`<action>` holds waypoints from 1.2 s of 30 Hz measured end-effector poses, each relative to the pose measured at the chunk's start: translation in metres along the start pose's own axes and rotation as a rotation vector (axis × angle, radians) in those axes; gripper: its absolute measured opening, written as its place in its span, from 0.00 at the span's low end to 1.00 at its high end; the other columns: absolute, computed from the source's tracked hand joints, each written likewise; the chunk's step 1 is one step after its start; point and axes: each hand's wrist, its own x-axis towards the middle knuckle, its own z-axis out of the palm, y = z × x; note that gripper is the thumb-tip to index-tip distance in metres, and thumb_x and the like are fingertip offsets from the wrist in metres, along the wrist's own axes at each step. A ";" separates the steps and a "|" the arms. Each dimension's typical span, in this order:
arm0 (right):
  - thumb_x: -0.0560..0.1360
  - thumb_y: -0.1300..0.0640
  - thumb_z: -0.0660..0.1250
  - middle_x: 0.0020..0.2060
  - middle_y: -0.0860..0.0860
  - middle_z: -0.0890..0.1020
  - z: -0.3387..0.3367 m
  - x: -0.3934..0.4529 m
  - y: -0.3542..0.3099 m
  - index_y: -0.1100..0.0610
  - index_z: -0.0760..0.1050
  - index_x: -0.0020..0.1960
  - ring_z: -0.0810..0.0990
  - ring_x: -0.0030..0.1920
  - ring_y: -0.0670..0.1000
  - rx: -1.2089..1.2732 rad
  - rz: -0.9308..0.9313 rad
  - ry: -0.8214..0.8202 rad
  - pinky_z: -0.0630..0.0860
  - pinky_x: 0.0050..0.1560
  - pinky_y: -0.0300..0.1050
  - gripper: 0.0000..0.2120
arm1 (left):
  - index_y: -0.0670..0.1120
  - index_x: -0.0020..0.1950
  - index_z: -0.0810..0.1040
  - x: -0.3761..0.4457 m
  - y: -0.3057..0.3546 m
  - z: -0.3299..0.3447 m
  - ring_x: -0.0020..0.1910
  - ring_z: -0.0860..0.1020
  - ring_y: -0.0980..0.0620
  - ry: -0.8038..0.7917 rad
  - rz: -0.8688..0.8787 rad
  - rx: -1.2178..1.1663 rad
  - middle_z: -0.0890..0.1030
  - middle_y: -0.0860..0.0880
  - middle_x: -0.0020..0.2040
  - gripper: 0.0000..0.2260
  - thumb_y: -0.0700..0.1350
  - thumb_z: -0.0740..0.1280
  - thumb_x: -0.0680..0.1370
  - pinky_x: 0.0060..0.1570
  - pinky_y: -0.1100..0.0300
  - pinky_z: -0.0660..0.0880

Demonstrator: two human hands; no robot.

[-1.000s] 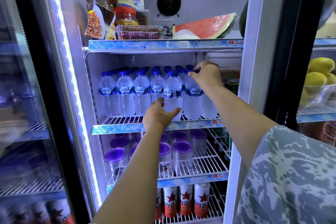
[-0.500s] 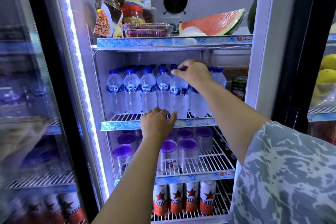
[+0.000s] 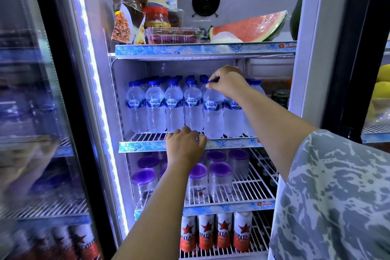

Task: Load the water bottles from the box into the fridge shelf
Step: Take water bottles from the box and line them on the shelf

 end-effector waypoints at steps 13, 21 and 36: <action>0.77 0.51 0.67 0.59 0.52 0.82 -0.005 -0.004 -0.004 0.55 0.78 0.64 0.81 0.58 0.53 -0.035 0.013 -0.046 0.75 0.59 0.39 0.17 | 0.51 0.53 0.82 0.000 0.001 -0.002 0.51 0.76 0.48 -0.012 0.006 0.000 0.79 0.48 0.53 0.19 0.54 0.53 0.78 0.52 0.54 0.68; 0.78 0.57 0.66 0.58 0.57 0.82 0.008 -0.039 0.012 0.61 0.77 0.64 0.79 0.59 0.56 0.130 -0.115 0.233 0.75 0.60 0.46 0.16 | 0.52 0.66 0.74 0.002 0.003 -0.008 0.63 0.72 0.46 -0.089 -0.058 -0.124 0.76 0.48 0.63 0.18 0.55 0.57 0.79 0.63 0.51 0.65; 0.74 0.62 0.65 0.38 0.49 0.83 -0.036 -0.305 0.166 0.55 0.82 0.46 0.78 0.38 0.50 0.307 0.178 0.885 0.75 0.43 0.42 0.07 | 0.47 0.50 0.81 -0.143 0.217 -0.021 0.39 0.80 0.57 -0.193 0.182 -1.329 0.84 0.47 0.41 0.07 0.42 0.63 0.78 0.45 0.64 0.75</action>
